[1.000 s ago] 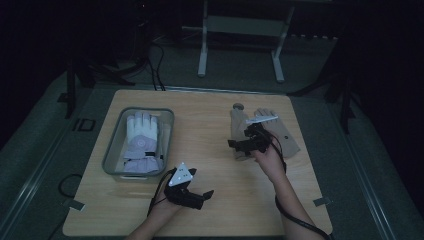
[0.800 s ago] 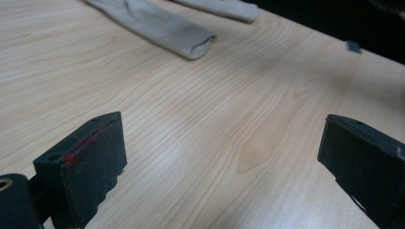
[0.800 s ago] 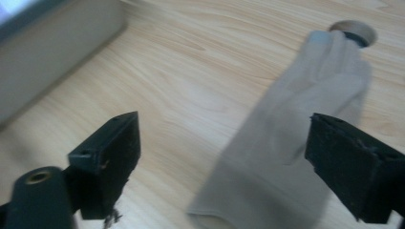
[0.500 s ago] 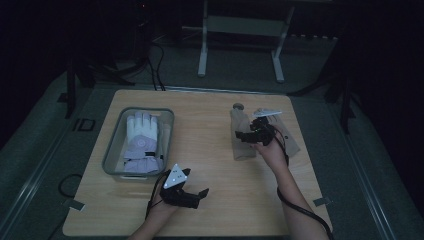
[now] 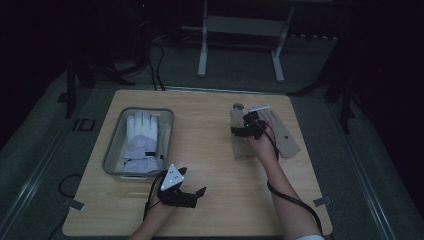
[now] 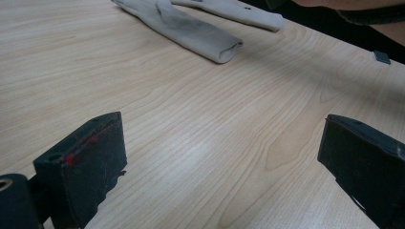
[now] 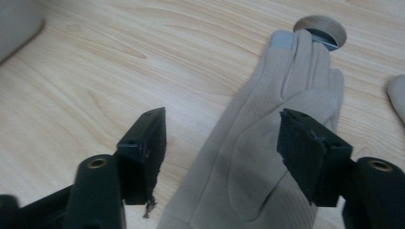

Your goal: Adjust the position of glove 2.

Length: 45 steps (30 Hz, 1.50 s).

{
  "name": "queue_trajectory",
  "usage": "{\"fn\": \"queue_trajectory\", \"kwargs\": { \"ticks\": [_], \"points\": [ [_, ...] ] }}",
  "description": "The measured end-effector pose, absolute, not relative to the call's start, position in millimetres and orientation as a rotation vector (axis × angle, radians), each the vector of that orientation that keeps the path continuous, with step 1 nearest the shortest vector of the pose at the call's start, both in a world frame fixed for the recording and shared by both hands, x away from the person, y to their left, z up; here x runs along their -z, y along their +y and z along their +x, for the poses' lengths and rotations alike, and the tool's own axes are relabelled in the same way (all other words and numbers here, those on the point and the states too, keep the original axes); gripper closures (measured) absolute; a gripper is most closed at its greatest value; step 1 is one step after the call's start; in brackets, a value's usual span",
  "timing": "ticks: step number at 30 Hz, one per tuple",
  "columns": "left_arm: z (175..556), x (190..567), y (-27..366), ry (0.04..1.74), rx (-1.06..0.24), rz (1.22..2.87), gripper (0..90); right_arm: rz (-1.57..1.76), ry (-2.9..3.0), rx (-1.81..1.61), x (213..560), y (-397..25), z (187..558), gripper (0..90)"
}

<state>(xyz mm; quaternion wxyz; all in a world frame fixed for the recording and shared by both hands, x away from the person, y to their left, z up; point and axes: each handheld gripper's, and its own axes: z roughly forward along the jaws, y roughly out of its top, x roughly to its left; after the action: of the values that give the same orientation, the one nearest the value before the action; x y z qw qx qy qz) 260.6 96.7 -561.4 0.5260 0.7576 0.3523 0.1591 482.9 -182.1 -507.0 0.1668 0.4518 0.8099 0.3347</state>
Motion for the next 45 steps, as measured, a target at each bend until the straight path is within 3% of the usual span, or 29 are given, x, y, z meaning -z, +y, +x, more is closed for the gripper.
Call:
{"fn": "queue_trajectory", "kwargs": {
  "ticks": [13,20,25,45],
  "points": [
    [260,561,98,0.833,-0.384,1.796,2.8,1.392,2.243,-0.738,546,-188,501,38.6],
    [259,562,98,0.839,-0.379,1.795,2.8,1.402,2.259,-0.716,542,-183,499,66.8],
    [260,563,100,0.847,-0.372,1.789,2.8,1.435,2.241,-0.741,541,-186,499,78.2],
    [260,564,99,0.849,-0.385,1.791,2.8,1.503,2.19,-0.941,494,-182,473,80.2]
  ]
}}
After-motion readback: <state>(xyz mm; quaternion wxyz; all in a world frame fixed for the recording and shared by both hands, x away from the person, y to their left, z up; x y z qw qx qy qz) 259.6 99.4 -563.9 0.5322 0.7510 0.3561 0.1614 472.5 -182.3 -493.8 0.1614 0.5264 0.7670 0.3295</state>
